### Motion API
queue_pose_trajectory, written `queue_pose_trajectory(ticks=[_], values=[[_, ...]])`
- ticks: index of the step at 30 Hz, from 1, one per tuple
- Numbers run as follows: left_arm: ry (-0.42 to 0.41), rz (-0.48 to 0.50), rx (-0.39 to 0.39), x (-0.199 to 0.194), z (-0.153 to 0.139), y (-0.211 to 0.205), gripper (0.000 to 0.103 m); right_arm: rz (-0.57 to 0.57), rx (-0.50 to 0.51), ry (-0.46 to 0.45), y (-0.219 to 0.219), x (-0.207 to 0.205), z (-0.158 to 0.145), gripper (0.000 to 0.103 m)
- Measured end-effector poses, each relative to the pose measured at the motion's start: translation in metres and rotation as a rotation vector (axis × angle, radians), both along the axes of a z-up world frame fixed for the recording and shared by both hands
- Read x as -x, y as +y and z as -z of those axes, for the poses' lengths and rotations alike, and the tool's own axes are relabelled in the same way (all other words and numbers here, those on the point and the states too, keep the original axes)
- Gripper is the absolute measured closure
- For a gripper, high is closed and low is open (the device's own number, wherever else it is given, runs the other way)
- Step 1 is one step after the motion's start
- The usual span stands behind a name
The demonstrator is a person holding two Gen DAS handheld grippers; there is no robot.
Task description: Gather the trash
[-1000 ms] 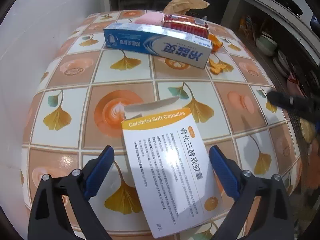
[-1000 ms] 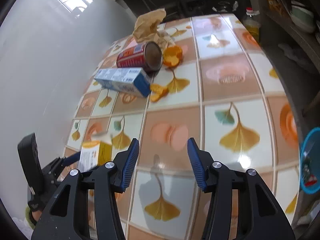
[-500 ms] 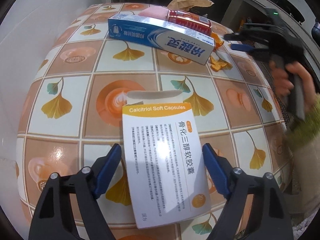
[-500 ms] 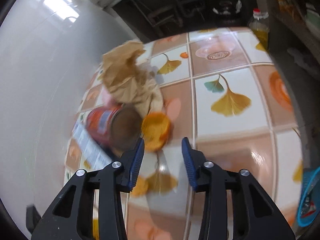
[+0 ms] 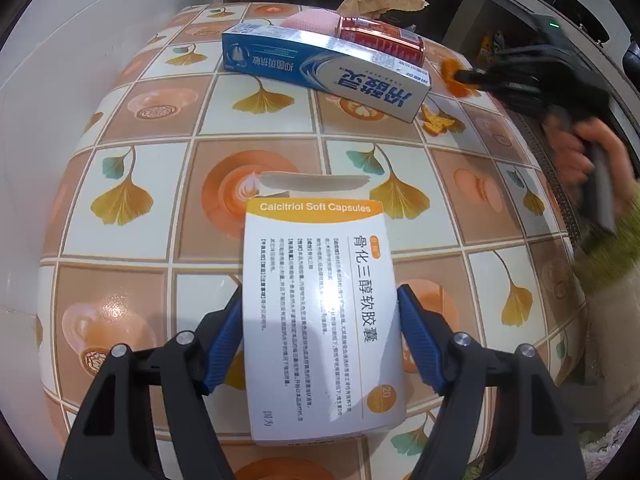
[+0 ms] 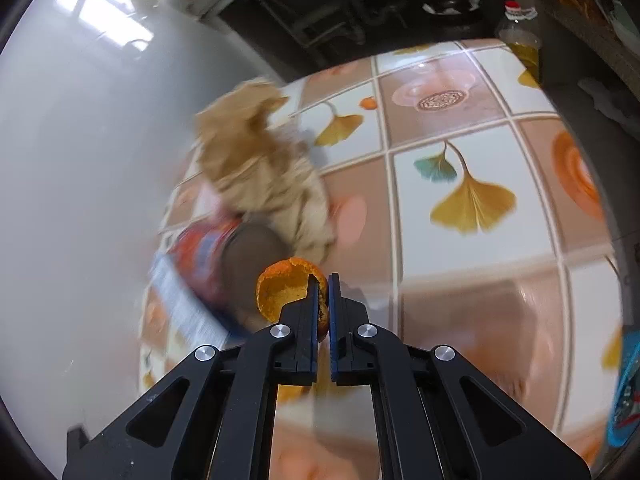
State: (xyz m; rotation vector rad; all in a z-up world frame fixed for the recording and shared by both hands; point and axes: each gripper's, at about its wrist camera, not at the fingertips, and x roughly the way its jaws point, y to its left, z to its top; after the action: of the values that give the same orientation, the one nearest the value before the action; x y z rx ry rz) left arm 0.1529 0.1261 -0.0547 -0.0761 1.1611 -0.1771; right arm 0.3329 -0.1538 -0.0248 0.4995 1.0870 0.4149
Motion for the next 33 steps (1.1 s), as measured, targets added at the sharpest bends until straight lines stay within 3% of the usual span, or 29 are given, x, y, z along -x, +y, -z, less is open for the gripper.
queue_pose_trajectory(ticks=[7,10,11,12,13,15,18,21,24,33], values=[[-0.006,0.003,0.015,0.0,0.0,0.002,0.032,-0.249,0.004,0.099,0.042,0.073,0.01,0.095],[-0.007,0.005,0.016,0.0,0.0,0.002,0.032,-0.295,0.073,0.097,0.054,0.085,0.011,0.077],[-0.007,0.005,0.017,0.0,0.0,0.002,0.032,-0.294,0.073,0.079,0.054,0.084,0.006,0.062],[-0.007,0.005,0.018,0.0,0.0,0.002,0.032,-0.288,0.06,0.062,0.052,0.083,0.002,0.055],[-0.006,0.004,0.019,0.001,0.0,0.002,0.032,-0.284,0.045,0.052,0.05,0.082,-0.001,0.054],[-0.004,0.002,0.023,0.001,0.001,0.002,0.032,-0.265,-0.002,0.035,0.044,0.073,-0.007,0.054],[0.005,-0.004,0.036,0.0,0.002,0.003,0.032,-0.217,0.033,0.023,0.043,0.054,-0.005,0.055],[0.003,0.0,0.03,0.0,0.003,0.003,0.032,-0.175,0.081,0.033,0.046,0.038,0.007,0.07],[0.003,0.002,0.028,-0.001,0.003,0.002,0.032,-0.143,0.105,0.05,0.048,0.028,0.018,0.079],[0.001,0.004,0.028,-0.001,0.003,0.002,0.032,-0.132,0.204,0.018,0.064,0.022,0.024,0.098]])
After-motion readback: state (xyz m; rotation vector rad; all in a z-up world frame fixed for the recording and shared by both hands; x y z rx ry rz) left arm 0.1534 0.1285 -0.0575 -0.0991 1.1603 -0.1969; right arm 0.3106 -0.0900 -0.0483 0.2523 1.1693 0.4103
